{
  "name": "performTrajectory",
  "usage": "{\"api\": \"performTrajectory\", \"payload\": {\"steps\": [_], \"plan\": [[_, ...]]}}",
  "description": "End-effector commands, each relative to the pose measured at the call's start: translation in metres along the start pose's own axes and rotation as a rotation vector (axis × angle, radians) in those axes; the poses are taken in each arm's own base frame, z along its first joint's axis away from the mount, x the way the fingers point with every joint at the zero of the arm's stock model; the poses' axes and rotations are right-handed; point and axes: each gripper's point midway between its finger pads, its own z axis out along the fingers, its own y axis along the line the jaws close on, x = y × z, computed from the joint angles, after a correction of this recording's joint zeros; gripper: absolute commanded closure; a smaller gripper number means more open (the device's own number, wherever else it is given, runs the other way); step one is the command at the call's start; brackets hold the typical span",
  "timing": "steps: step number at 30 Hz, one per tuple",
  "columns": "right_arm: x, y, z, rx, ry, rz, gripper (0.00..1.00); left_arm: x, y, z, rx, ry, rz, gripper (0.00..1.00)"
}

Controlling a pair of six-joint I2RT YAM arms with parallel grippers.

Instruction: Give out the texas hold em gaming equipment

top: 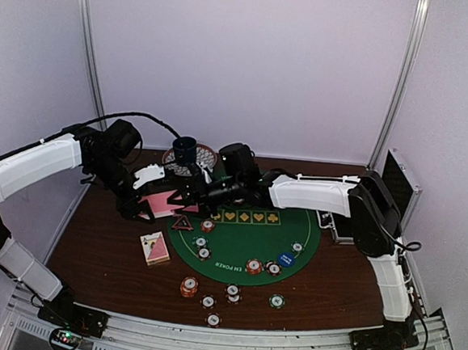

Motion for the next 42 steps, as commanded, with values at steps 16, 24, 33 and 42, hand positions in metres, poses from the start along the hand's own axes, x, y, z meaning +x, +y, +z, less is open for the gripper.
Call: {"api": "performTrajectory", "payload": {"steps": [16, 24, 33, 42], "plan": [[-0.01, 0.038, -0.026, -0.131, -0.073, 0.061, 0.59, -0.011, 0.001, -0.009, -0.023, -0.054, 0.041, 1.0], [-0.001, 0.028, -0.026, -0.089, -0.05, 0.055, 0.52, -0.006, -0.001, -0.008, -0.022, -0.041, 0.04, 1.0], [0.042, -0.031, -0.051, 0.227, 0.049, 0.024, 0.36, -0.001, -0.003, -0.009, -0.022, -0.031, 0.039, 1.0], [0.117, -0.084, -0.075, 0.333, 0.194, 0.148, 0.26, 0.003, -0.005, -0.007, -0.018, -0.015, 0.044, 1.0]]}}
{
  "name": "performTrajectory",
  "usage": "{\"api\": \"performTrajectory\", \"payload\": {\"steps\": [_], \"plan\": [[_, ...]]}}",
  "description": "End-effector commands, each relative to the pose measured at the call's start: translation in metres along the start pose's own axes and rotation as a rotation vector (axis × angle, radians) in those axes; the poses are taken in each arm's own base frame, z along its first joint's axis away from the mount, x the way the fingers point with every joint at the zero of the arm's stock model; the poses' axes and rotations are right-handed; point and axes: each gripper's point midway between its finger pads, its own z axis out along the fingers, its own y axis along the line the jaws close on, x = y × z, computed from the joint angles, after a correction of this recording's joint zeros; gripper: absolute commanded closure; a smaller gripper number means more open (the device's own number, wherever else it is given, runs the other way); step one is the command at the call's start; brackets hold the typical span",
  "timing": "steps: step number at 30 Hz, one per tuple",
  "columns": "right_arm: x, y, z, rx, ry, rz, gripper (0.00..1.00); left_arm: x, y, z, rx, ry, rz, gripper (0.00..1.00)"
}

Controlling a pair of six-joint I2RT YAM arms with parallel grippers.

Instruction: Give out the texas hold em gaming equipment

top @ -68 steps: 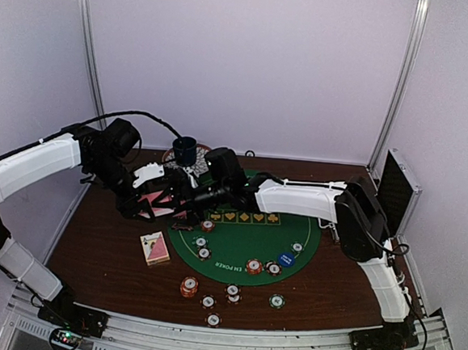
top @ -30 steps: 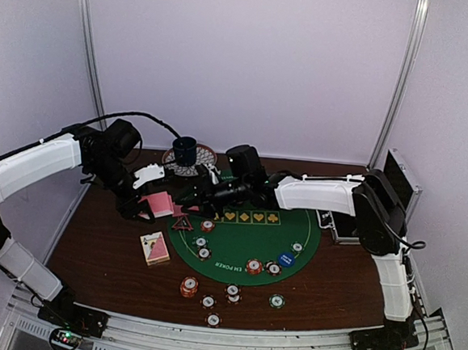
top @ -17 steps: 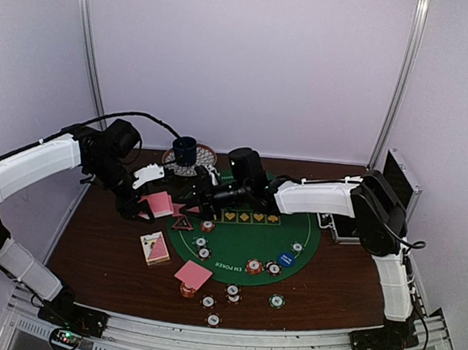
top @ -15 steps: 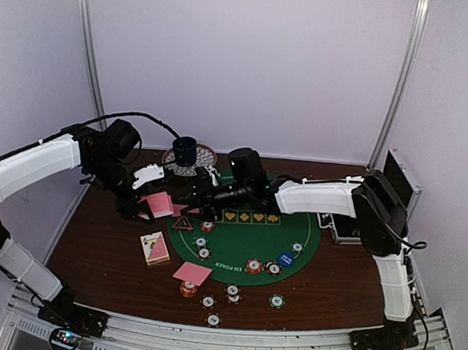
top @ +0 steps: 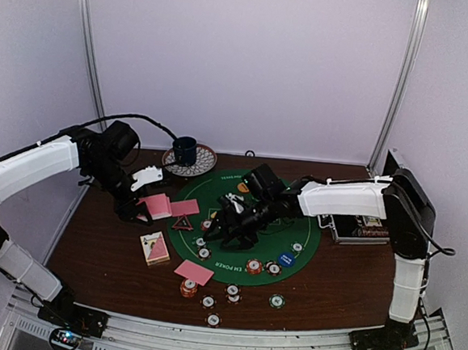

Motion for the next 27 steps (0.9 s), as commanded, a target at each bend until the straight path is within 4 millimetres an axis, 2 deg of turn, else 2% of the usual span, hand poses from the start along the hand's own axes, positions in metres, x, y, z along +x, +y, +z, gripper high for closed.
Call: {"api": "performTrajectory", "payload": {"steps": [1, 5, 9, 15, 27], "plan": [[0.038, -0.03, 0.002, 0.033, 0.096, 0.066, 0.25, -0.002, -0.002, -0.006, -0.011, -0.022, 0.025, 1.0], [0.055, -0.039, 0.015, -0.003, 0.146, 0.126, 0.24, -0.002, -0.002, -0.006, -0.009, -0.021, 0.028, 1.0], [0.061, -0.044, 0.031, -0.028, 0.176, 0.168, 0.24, -0.002, -0.002, -0.006, -0.009, -0.019, 0.028, 1.0], [0.06, -0.044, 0.045, -0.039, 0.186, 0.194, 0.27, -0.003, -0.001, -0.007, -0.012, -0.018, 0.031, 1.0], [0.061, -0.063, 0.071, 0.0, 0.15, 0.328, 0.34, 0.003, -0.001, -0.003, -0.016, 0.003, 0.056, 1.0]]}}
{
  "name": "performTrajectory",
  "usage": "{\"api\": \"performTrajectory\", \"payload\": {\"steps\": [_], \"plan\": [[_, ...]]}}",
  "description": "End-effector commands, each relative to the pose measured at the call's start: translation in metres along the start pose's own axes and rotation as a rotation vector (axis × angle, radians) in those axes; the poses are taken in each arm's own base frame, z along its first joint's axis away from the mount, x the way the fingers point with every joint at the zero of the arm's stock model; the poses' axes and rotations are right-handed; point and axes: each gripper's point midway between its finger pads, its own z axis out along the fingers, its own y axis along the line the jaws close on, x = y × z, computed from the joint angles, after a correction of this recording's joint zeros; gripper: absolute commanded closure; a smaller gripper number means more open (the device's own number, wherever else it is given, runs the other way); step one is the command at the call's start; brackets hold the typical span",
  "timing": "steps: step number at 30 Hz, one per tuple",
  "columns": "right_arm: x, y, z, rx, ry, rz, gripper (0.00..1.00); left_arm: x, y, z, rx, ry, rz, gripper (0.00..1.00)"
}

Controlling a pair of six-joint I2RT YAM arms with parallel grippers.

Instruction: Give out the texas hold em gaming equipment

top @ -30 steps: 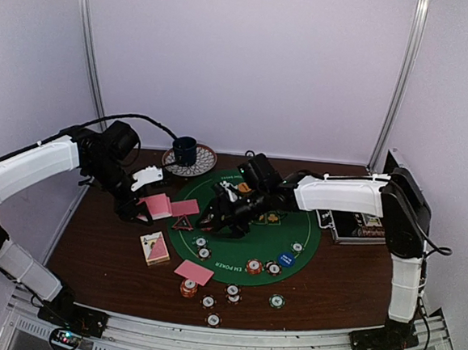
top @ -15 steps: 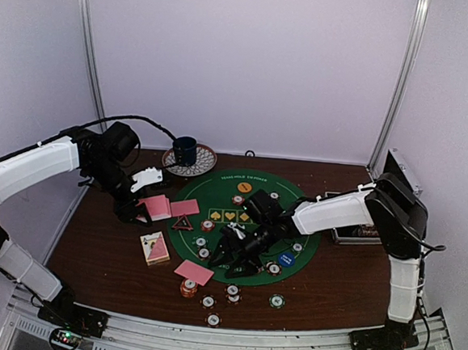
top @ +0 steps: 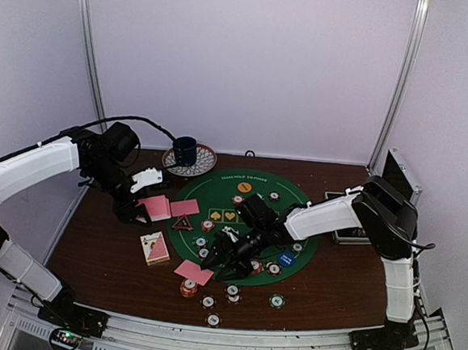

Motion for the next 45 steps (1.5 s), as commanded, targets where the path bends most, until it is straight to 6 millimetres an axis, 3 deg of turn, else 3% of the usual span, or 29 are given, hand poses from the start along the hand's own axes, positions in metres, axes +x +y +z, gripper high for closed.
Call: {"api": "performTrajectory", "payload": {"steps": [1, 7, 17, 23, 30, 38, 45], "plan": [[-0.007, -0.019, 0.019, 0.042, -0.053, 0.078, 0.34, 0.0, -0.001, -0.006, -0.017, -0.01, 0.04, 1.0], [-0.008, -0.028, 0.023, 0.068, -0.14, 0.139, 0.35, 0.004, -0.001, -0.005, -0.017, 0.007, 0.054, 1.0], [-0.019, -0.044, 0.025, 0.016, -0.284, 0.236, 0.49, 0.003, -0.005, -0.012, -0.017, 0.0, 0.057, 1.0], [-0.032, -0.041, 0.022, -0.1, -0.373, 0.271, 0.55, 0.008, -0.007, -0.014, -0.028, 0.005, 0.06, 1.0], [-0.041, -0.036, 0.025, -0.181, -0.4, 0.282, 0.69, 0.005, -0.007, -0.015, -0.021, 0.001, 0.06, 1.0], [-0.047, -0.026, 0.02, -0.216, -0.414, 0.255, 0.98, 0.004, -0.006, -0.014, -0.017, 0.004, 0.056, 1.0], [-0.051, -0.015, 0.011, -0.21, -0.421, 0.205, 1.0, 0.005, -0.006, -0.015, -0.021, 0.009, 0.052, 1.0]]}}
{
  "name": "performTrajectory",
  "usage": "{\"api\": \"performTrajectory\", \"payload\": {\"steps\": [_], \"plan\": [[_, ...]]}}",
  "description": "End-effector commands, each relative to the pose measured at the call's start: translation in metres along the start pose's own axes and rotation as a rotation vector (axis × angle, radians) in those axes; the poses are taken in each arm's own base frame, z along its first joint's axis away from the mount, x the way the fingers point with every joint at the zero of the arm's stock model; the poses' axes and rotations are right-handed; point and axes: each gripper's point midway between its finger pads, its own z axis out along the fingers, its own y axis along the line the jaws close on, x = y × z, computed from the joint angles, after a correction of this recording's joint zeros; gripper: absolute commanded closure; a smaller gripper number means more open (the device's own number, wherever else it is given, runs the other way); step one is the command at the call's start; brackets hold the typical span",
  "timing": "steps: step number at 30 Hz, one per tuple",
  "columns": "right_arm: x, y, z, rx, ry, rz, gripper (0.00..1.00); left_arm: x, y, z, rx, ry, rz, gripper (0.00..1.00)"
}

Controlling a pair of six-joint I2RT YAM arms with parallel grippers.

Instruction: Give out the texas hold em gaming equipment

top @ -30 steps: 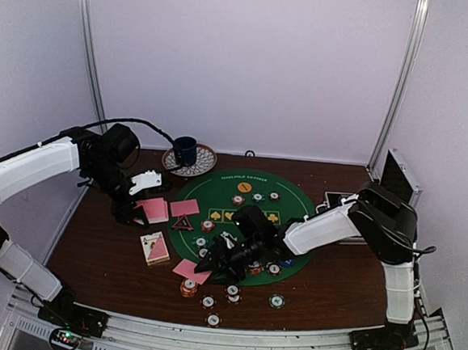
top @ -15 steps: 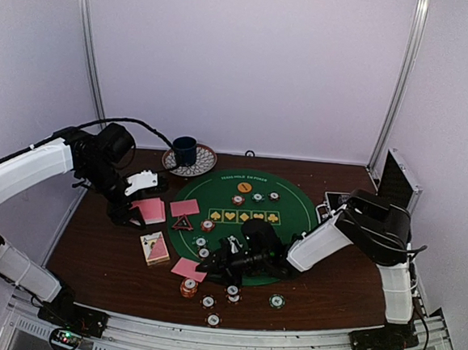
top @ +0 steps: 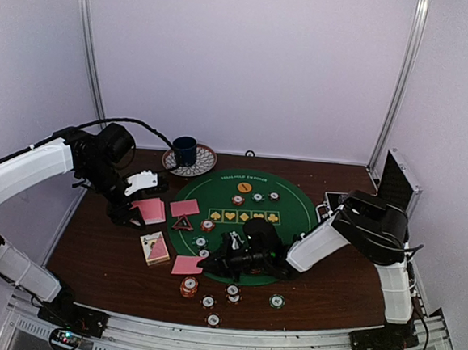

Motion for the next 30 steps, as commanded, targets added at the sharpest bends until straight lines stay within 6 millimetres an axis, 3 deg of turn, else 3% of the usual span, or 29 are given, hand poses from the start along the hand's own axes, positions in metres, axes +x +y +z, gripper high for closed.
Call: {"api": "performTrajectory", "payload": {"steps": [1, 8, 15, 18, 24, 30], "plan": [[-0.016, -0.015, -0.005, 0.059, -0.053, 0.003, 1.0, -0.006, 0.002, -0.006, -0.011, -0.017, 0.014, 1.0], [-0.012, 0.039, -0.025, 0.038, 0.017, -0.169, 1.0, -0.007, 0.004, -0.008, -0.012, -0.01, 0.011, 1.0], [-0.027, 0.095, -0.078, 0.038, 0.024, -0.309, 1.0, -0.006, 0.006, -0.006, -0.012, 0.0, 0.002, 1.0], [-0.056, 0.102, -0.106, 0.074, -0.022, -0.314, 1.0, -0.007, 0.006, -0.005, -0.01, 0.0, -0.001, 1.0], [-0.146, 0.102, -0.161, 0.185, -0.163, -0.35, 1.0, -0.013, 0.007, -0.007, -0.004, -0.018, -0.007, 1.0], [-0.233, 0.091, -0.184, 0.31, -0.25, -0.368, 1.0, -0.014, 0.007, -0.008, -0.003, -0.022, -0.011, 1.0]]}}
